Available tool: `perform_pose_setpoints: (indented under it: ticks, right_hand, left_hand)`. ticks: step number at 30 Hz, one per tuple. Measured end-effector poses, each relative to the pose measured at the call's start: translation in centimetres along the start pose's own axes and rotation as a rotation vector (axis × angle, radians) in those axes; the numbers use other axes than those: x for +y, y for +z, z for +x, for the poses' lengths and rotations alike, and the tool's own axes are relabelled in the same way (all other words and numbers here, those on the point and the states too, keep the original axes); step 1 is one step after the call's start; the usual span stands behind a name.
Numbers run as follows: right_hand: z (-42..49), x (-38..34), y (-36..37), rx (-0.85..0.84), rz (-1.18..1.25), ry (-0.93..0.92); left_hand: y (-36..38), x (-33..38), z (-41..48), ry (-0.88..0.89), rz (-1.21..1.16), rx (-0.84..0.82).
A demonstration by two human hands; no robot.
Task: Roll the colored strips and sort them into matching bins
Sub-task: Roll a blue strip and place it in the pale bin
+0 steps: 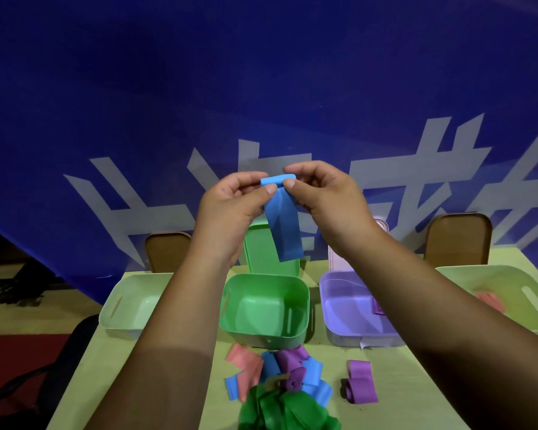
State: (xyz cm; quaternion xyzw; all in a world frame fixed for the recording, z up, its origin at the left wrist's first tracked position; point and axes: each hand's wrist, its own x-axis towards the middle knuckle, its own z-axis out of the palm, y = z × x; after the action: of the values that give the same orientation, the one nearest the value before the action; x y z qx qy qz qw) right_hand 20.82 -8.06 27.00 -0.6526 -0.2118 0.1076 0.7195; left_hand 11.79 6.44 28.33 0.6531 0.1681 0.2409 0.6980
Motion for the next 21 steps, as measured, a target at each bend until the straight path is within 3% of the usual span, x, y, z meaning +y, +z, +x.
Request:
perform_pose_setpoints:
  ticks: [6, 13, 21]
  right_hand:
    - [-0.4, 0.1, 0.5, 0.061, 0.046, 0.067]
    - [-1.2, -1.1, 0.9, -0.089, 0.137, 0.158]
    - [-1.2, -0.5, 1.4, -0.027, 0.083, 0.203]
  left_hand:
    - [0.5, 0.8, -0.8, 0.196, 0.231, 0.06]
    - [1.3, 0.6, -1.7, 0.33, 0.372, 0.1]
    - [1.5, -0.6, -2.2, 0.459, 0.51, 0.131]
